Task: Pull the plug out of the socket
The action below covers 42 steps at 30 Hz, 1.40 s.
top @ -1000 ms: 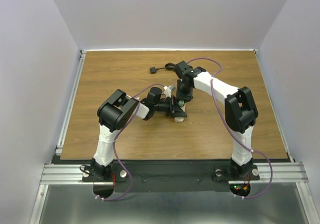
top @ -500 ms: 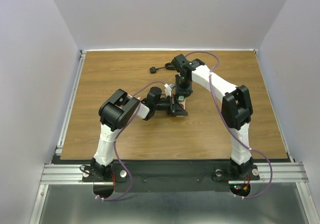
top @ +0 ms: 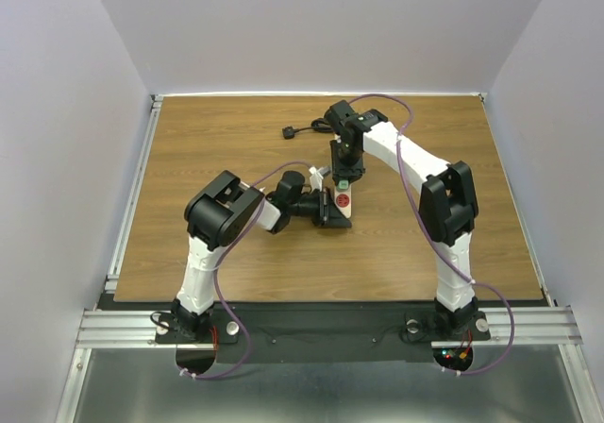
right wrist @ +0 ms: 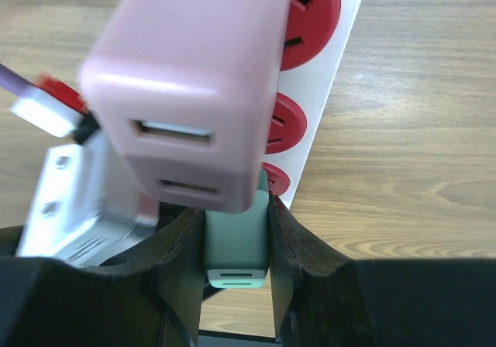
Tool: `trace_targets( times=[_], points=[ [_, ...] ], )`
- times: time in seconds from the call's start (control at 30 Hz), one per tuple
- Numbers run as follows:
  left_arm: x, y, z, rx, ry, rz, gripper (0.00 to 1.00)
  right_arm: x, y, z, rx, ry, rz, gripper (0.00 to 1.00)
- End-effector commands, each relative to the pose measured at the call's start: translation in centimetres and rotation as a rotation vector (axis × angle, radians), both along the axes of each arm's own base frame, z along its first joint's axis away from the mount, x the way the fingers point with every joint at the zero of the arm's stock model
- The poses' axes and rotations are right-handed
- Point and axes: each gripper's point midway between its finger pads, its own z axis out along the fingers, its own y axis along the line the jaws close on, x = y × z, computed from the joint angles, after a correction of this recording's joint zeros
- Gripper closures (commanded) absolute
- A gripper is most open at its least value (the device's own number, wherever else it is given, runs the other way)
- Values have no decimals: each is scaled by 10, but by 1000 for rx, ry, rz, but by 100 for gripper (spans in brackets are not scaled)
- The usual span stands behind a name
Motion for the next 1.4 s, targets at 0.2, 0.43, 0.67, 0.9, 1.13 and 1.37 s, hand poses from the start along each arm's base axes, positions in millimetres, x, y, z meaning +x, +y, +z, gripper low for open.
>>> trace_targets(
  times=[0.2, 0.43, 0.67, 0.9, 1.13, 1.37],
  points=[
    [-24, 59, 10, 148, 166, 139, 100, -35, 11, 49, 112, -24, 229, 100],
    [6, 66, 77, 122, 5, 225, 100, -63, 9, 33, 163, 45, 312, 100],
    [37, 52, 84, 148, -32, 245, 100, -88, 9, 17, 228, 96, 358, 99],
    [45, 40, 52, 204, 10, 250, 100, -82, 17, 22, 261, 74, 337, 100],
    [32, 26, 41, 217, 18, 223, 100, -74, 25, 23, 277, 62, 314, 100],
    [15, -1, 50, 171, 19, 179, 100, -69, 28, 20, 282, 58, 297, 100]
  ],
)
